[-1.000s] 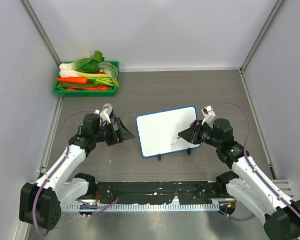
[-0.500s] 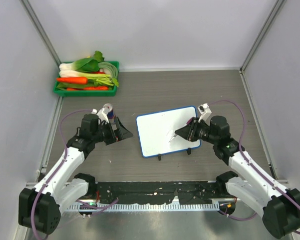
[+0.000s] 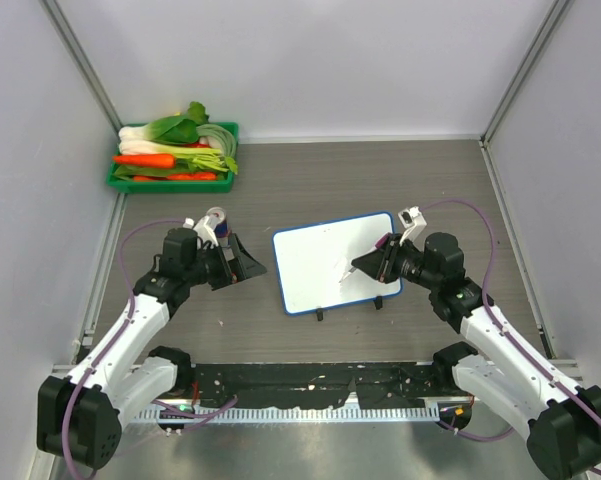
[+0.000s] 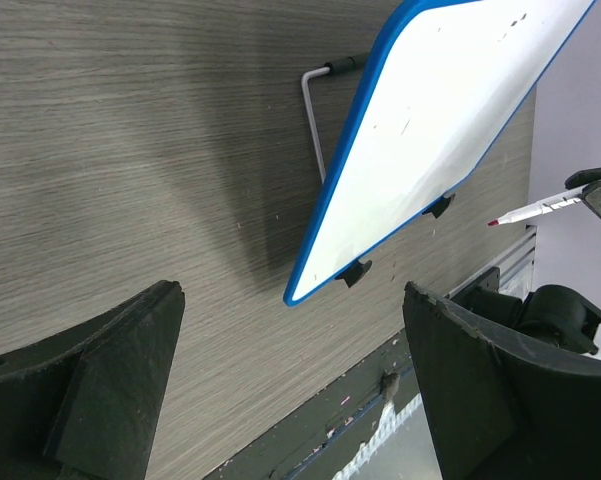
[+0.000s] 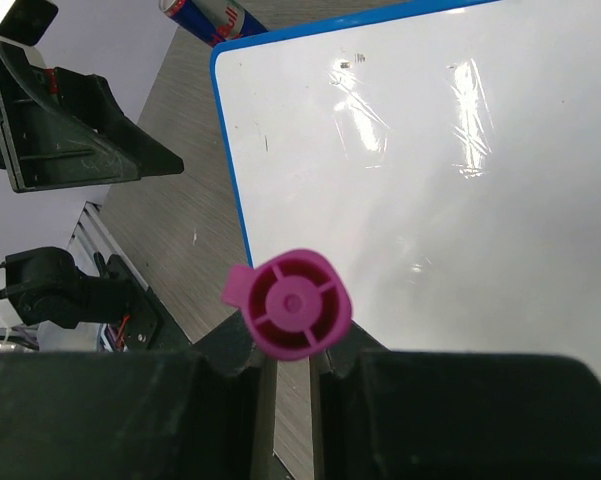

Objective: Write a sentence on the whiteboard

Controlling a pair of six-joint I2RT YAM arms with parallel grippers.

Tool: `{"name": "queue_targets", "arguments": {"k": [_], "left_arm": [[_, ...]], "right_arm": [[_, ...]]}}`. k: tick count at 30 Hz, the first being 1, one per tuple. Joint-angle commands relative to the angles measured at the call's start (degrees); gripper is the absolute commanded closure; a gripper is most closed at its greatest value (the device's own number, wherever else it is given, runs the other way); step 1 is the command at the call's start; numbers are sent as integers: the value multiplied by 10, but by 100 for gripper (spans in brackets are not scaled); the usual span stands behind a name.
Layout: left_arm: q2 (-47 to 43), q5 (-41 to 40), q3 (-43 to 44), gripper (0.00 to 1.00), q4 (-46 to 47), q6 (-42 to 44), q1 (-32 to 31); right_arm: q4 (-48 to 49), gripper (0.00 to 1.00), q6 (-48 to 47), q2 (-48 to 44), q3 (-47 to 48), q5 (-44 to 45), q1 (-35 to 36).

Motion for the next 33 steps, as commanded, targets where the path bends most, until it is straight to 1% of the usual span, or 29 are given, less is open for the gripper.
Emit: {"name": "queue_targets", "arguments": {"k": [1, 12, 15, 19, 26, 28, 30, 33], "left_arm": [[2, -3, 1, 6, 12, 13, 2], [7, 5, 0, 6, 15, 13, 2], [-3, 8, -1, 6, 11, 11, 1], [-19, -11, -10, 6, 13, 6, 2], [-9, -31, -13, 7, 8, 6, 2], [-8, -35, -19, 7, 20, 3, 2], [-2, -12, -32, 7, 51, -8, 1], [16, 23, -57, 10, 145, -35, 2]], "right_arm": [[16, 99, -18, -7, 22, 7, 3], [16, 99, -19, -8, 20, 11, 3], [20, 99, -16, -3, 19, 10, 2], [20, 99, -9, 3, 25, 1, 3], [31, 99, -1, -2, 25, -2, 3], [34, 98, -2, -1, 25, -1, 2], [35, 99, -2, 4, 27, -4, 2], [47, 99, 1, 17, 30, -11, 3]]}}
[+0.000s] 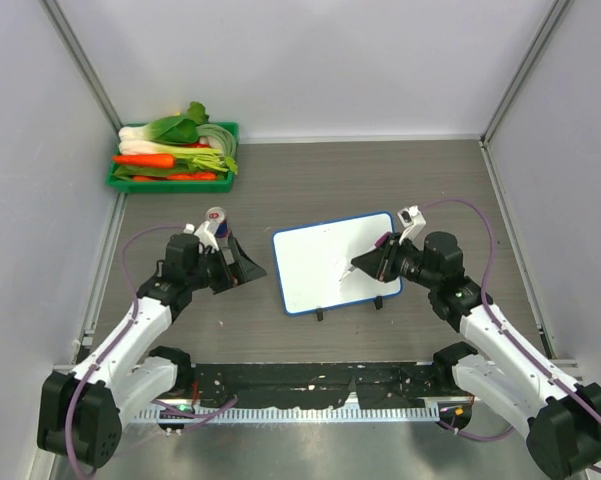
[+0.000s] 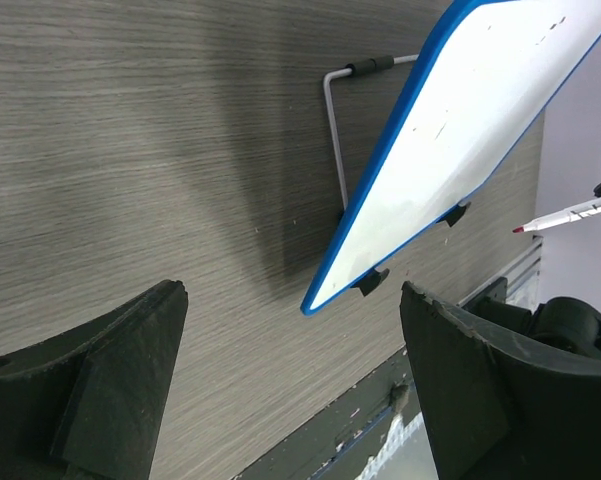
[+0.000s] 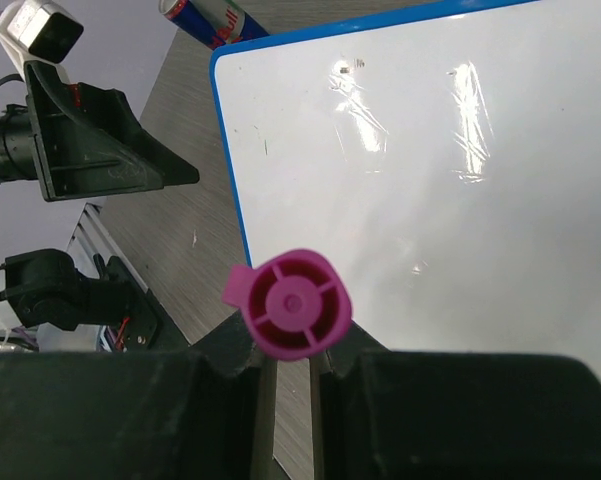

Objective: Write a sentence on the whiteboard

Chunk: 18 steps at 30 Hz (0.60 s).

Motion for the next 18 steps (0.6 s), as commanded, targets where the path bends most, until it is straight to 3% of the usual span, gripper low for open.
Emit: {"name": "queue_targets", "arguments": {"k": [1, 12, 18], "left_arm": [[28, 45, -31, 10, 141, -34, 1], [206, 125, 10, 15, 365, -33, 1], [293, 165, 30, 25, 497, -58, 1]], "right_arm": [[46, 99, 6, 14, 30, -14, 3], [60, 99, 17, 29, 57, -17, 3], [63, 99, 16, 42, 69, -15, 3]]}}
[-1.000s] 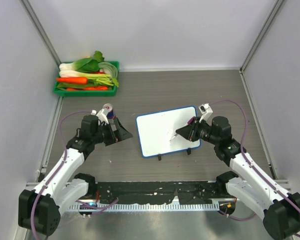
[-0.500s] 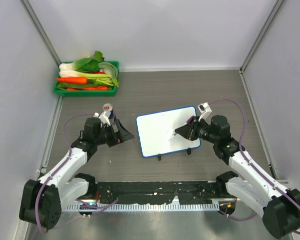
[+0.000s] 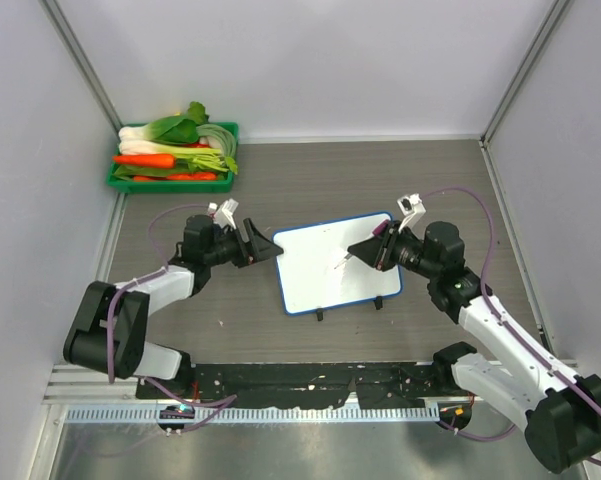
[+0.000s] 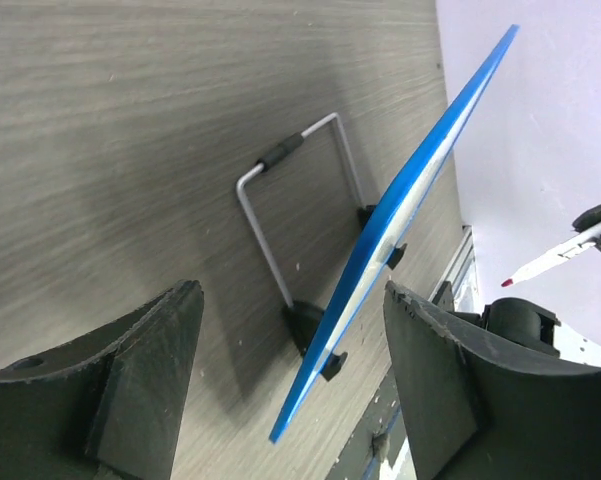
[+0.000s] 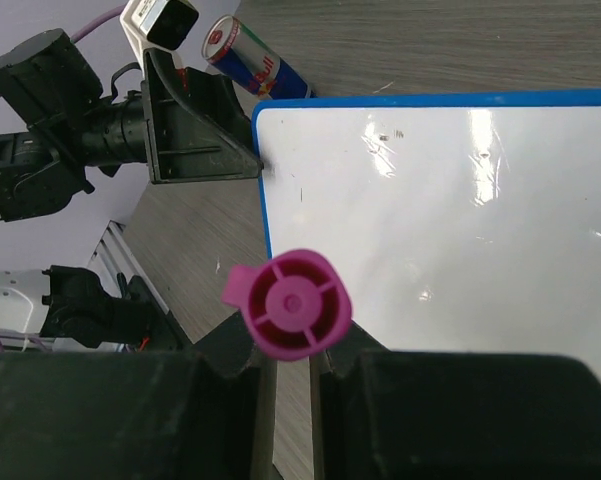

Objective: Write a sentence on the whiteboard

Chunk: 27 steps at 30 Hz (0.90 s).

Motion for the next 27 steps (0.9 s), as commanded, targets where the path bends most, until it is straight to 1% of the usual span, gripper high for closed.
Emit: {"name": "queue_targets", "arguments": {"k": [1, 4, 8, 10, 13, 18, 24, 27], "left_arm": [[42, 50, 24, 26, 155, -15, -2], [66, 64, 27, 31, 178, -6, -4], [84, 66, 12, 38, 232, -7, -16], [91, 76, 10, 42, 244, -6, -20], [93, 86, -1, 46, 277, -15, -28], [104, 84, -4, 59, 275, -12, -44], [107, 84, -10, 62, 264, -14, -48], [106, 85, -10, 66, 252, -12, -48]], "right_arm": [[34, 99, 5, 14, 30, -5, 4], [41, 98, 9, 21, 35, -4, 4], [44, 99, 10, 28, 40, 3, 9], [45, 98, 9, 33, 43, 6, 12], [44, 99, 3, 41, 51, 11, 19], [53, 98, 1, 66, 62, 26, 31], [59, 99, -6, 88, 83, 48, 51], [64, 98, -8, 94, 87, 58, 61]]}}
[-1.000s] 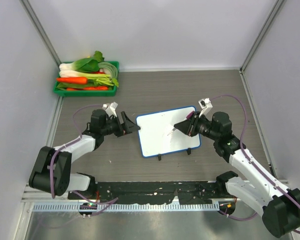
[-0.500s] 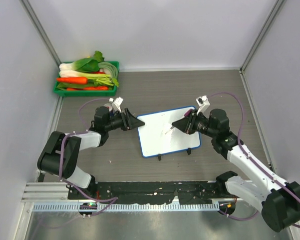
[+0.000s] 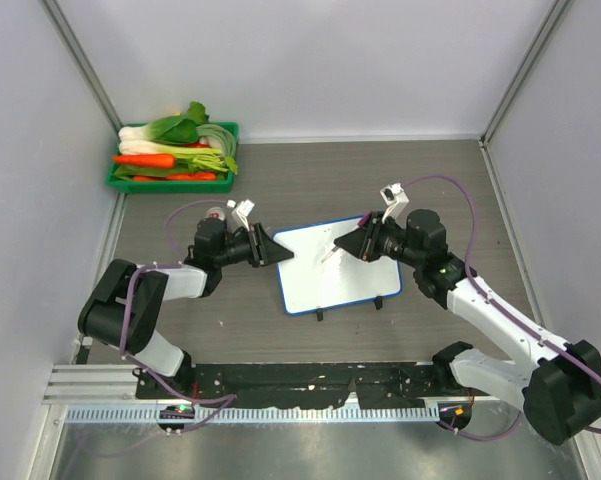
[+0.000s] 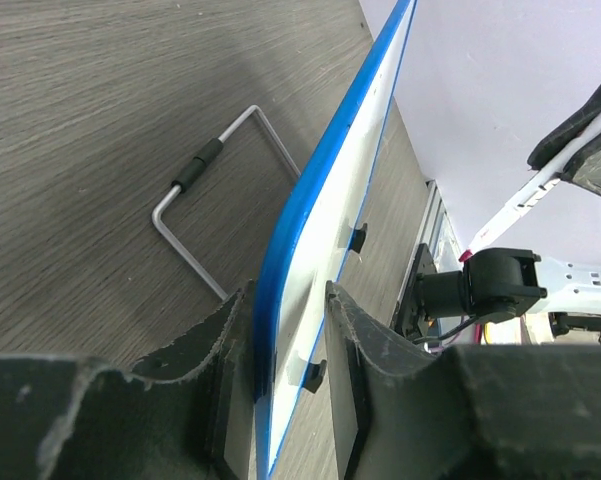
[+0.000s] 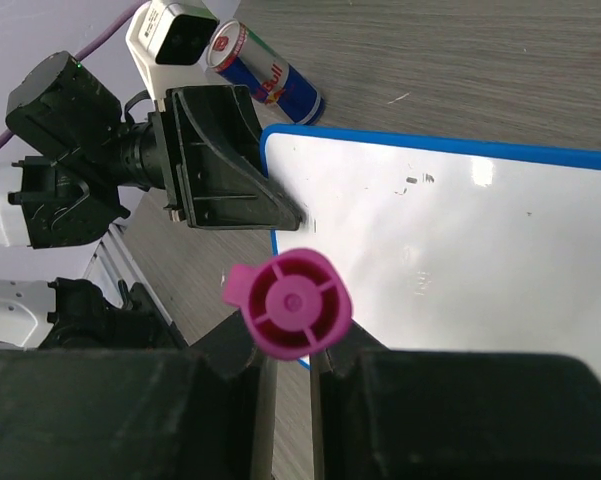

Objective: Write a sentence on the whiteboard

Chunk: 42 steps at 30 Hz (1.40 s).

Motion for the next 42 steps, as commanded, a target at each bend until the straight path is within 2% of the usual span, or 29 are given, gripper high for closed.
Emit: {"name": "queue_targets", "arguments": {"k": [1, 10, 16, 25, 31, 42], "left_arm": [[-3, 12, -3, 68, 15, 5, -2], [-39, -28, -29, 83, -28, 31, -10], [-41, -36, -26, 90, -53, 50, -22], [-70, -73, -19, 100, -130, 110, -25], [-52, -68, -12, 100, -131, 108, -25], [-40, -66, -9, 100, -130, 114, -26]], "right_arm": [[40, 98, -15, 5, 32, 28, 17], [31, 98, -40, 16, 53, 81, 56], [26, 99, -64, 10, 57, 136, 88], [4, 99, -89, -5, 61, 162, 102], [4, 99, -99, -6, 58, 179, 106], [81, 99, -85, 55, 65, 215, 129]]}}
